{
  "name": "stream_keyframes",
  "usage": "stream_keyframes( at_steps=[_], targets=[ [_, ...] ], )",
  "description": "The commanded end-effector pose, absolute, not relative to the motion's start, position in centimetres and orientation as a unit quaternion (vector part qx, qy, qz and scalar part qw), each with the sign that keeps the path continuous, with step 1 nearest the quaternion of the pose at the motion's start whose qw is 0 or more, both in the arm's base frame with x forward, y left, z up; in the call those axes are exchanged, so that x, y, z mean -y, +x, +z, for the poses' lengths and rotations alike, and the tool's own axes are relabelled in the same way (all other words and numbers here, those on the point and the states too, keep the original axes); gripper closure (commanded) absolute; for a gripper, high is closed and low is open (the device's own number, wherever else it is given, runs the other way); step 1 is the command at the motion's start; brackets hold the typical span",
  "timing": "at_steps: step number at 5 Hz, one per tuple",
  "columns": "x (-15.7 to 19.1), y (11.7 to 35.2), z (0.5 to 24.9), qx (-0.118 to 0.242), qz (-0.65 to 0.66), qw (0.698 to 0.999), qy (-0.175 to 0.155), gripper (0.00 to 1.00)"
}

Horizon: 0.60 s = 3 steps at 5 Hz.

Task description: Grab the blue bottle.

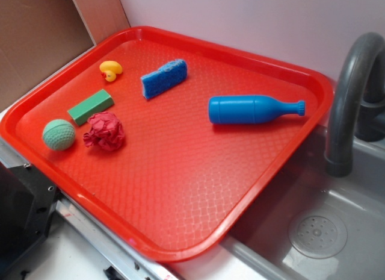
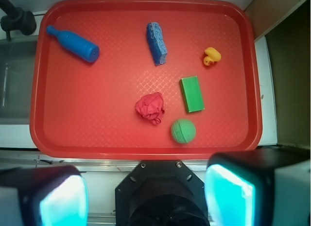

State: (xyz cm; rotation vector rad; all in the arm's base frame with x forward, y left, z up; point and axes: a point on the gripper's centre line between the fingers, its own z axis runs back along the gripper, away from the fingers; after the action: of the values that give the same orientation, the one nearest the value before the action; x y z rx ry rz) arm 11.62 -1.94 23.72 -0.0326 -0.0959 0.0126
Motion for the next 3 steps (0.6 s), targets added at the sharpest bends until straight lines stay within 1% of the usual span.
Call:
stream_keyframes(
  at_steps=[1,2,3],
  targets=[
    [1.9,11.6,23.7,0.048,0.006,0.999,-0.016,0.0],
    [2.3,13.5,22.7,0.081,0.004,0.997,-0.016,0.0],
    [3.3,15.6,21.3,0.097,-0.032,0.995,-0.02,0.0]
  ],
)
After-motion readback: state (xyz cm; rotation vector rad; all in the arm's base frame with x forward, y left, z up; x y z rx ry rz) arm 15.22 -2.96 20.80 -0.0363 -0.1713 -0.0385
